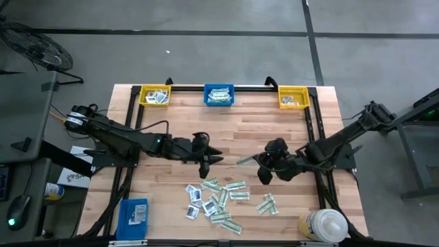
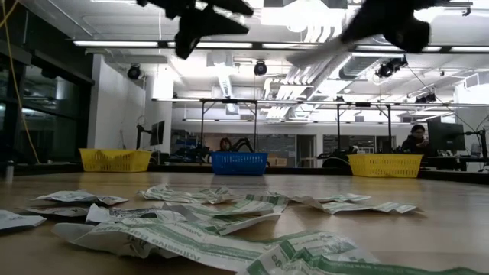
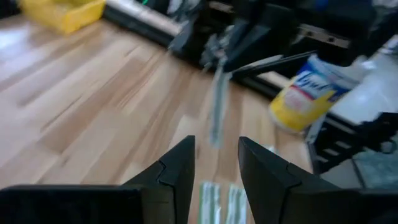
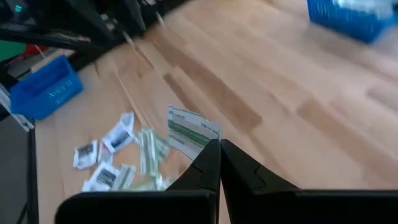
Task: Pick & Place First Aid Supplies
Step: Put the green bandage pack into the top blue bin
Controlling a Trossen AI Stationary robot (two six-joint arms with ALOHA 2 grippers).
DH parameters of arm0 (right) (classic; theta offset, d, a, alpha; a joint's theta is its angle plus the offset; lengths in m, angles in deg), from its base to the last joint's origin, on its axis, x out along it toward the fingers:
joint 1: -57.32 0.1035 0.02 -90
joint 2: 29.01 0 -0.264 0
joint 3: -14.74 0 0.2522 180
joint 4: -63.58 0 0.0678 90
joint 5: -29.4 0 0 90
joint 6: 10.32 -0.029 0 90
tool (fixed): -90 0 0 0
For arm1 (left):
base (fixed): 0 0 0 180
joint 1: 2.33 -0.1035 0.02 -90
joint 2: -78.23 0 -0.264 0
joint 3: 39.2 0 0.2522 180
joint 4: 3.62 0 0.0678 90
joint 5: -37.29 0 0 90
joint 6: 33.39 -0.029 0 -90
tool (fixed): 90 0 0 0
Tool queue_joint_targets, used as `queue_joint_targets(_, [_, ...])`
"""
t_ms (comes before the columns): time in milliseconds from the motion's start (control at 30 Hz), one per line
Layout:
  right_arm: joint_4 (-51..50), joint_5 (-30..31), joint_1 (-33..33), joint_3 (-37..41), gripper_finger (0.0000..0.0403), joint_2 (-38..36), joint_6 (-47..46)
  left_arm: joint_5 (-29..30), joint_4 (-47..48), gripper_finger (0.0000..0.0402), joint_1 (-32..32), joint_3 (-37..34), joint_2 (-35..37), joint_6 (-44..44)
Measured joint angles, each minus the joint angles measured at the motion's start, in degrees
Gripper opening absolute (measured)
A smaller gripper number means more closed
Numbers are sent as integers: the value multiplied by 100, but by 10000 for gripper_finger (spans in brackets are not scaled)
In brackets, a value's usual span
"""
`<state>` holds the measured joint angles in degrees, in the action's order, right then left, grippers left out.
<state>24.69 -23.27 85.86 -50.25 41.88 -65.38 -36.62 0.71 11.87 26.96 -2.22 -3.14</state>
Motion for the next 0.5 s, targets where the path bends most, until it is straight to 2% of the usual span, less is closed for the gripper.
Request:
queue_joint_targets(200, [4,85,-204,-515,0,0,972,-162,-700,129,6,0,0,-717])
queue_joint_targets(500, [13,464,-233,-972,0,0,1796,-159,-1229,196,4,0,0,-751])
